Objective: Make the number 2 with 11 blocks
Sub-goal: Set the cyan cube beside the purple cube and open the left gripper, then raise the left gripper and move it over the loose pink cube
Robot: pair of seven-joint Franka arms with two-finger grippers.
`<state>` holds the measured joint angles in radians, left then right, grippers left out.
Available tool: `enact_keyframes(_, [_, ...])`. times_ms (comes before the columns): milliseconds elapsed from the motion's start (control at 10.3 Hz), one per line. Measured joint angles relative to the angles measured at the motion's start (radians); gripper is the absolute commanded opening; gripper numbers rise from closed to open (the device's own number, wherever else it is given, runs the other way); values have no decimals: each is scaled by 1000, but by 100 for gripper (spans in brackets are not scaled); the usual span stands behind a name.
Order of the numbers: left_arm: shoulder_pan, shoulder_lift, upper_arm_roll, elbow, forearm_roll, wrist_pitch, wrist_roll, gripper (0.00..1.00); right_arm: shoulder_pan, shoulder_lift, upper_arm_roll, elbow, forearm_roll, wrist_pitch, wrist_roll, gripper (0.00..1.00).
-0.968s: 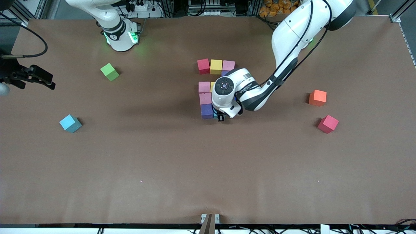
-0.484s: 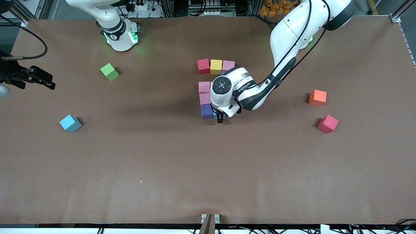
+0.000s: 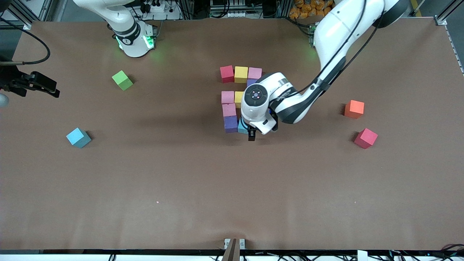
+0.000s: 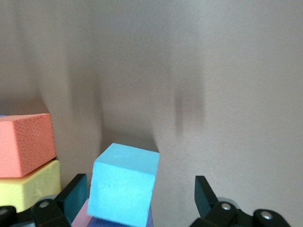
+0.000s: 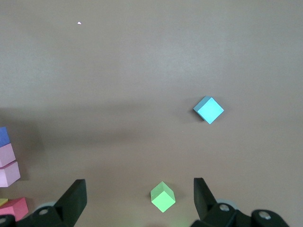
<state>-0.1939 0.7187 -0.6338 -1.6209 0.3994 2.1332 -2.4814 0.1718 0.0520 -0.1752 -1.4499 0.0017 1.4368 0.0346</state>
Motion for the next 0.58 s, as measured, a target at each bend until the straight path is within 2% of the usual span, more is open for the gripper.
enact_keyframes(291, [137, -27, -69, -1, 0, -90, 138, 100, 0, 4, 0, -5, 44, 14, 0, 100])
enact_keyframes(581, [375, -52, -151, -47, 0, -137, 342, 100, -1, 4, -2, -15, 53, 32, -1, 100])
